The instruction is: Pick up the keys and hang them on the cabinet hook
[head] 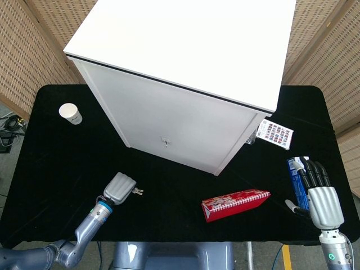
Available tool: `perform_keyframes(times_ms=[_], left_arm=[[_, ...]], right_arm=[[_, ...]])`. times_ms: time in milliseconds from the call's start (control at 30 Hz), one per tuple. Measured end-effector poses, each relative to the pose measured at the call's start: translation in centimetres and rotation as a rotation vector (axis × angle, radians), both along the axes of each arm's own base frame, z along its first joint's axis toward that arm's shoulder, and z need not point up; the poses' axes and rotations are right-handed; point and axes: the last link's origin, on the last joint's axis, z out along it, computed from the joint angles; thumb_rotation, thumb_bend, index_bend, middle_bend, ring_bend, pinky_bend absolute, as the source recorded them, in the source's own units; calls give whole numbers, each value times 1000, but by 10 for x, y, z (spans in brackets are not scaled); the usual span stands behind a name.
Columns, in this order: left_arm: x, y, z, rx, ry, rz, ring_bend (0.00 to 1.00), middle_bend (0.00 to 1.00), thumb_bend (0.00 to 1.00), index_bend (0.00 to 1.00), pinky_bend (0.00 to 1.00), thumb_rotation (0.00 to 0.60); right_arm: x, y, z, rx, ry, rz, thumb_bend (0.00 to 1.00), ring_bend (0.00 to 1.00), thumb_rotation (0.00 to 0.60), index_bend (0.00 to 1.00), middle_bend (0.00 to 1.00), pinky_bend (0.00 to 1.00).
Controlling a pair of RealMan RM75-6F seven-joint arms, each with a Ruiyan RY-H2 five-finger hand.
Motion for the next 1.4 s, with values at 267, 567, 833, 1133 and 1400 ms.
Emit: perform_keyframes(times_ms=[267,567,833,1133,1400], left_arm=[[5,1,10,35,9,-56,915,928,465,535,788,600],[20,2,30,83,15,-150,915,928,465,537,788,600],[48,3,55,139,21,-248,915,928,465,540,788,600],[79,12,76,209,39,-335,915,928,464,539,788,600],[109,14,91,255,24,-400,915,928,464,540,788,600]], right_arm=[[0,0,0,1,-2,0,98,0,600,82,0,0],[0,0,2,-4,-5,1,98,0,600,84,0,0],[0,1,3,-8,-12,2,98,0,600,86,0,0],[0,1,2,0,-10,2,98,0,600,88,0,0],[-2,-1,4,-3,-23,-7,98,0,600,90,0,0]])
